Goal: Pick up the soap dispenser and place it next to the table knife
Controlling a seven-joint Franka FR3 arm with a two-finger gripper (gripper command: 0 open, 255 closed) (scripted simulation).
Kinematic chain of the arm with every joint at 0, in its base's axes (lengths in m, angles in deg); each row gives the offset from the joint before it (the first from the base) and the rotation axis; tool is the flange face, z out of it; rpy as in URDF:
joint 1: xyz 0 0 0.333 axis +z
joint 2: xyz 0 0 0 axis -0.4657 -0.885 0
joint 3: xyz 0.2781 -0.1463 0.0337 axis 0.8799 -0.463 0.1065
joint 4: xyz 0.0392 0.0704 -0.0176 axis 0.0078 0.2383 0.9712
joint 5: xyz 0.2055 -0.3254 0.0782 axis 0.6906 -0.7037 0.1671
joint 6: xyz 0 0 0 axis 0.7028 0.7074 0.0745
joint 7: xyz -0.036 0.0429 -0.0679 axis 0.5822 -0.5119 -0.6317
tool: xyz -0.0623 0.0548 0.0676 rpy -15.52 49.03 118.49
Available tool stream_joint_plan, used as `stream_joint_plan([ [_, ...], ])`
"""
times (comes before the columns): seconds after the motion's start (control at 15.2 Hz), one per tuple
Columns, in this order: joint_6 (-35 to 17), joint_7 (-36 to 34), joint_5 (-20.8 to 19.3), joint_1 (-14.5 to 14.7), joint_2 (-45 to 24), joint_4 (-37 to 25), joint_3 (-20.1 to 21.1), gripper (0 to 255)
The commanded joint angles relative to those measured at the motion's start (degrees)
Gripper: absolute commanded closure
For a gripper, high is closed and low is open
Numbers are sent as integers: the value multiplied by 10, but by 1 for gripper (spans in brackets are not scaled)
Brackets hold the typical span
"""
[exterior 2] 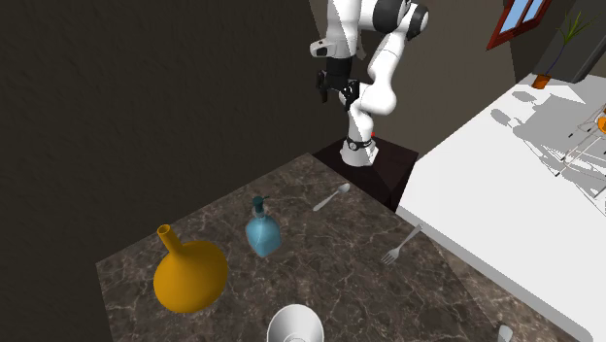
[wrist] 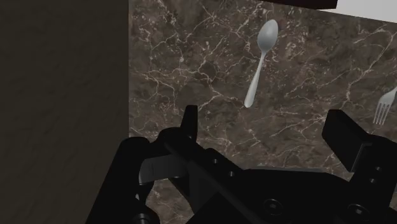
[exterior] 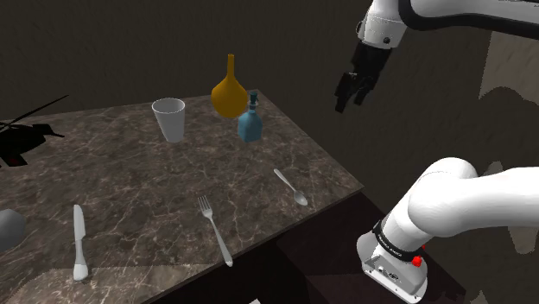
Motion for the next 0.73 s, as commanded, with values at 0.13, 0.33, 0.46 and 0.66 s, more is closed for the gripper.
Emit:
stream_joint_plan([
  [0.13,-30,3,-5,-1,-45,-14,2,0],
  [0.33,-70,6,-12,-2,-113,-42,5,0],
  [0.46,-93,8,-17,-3,-159,-64,7,0],
  [0.66,-122,9,-26,-5,-228,-102,10,0],
])
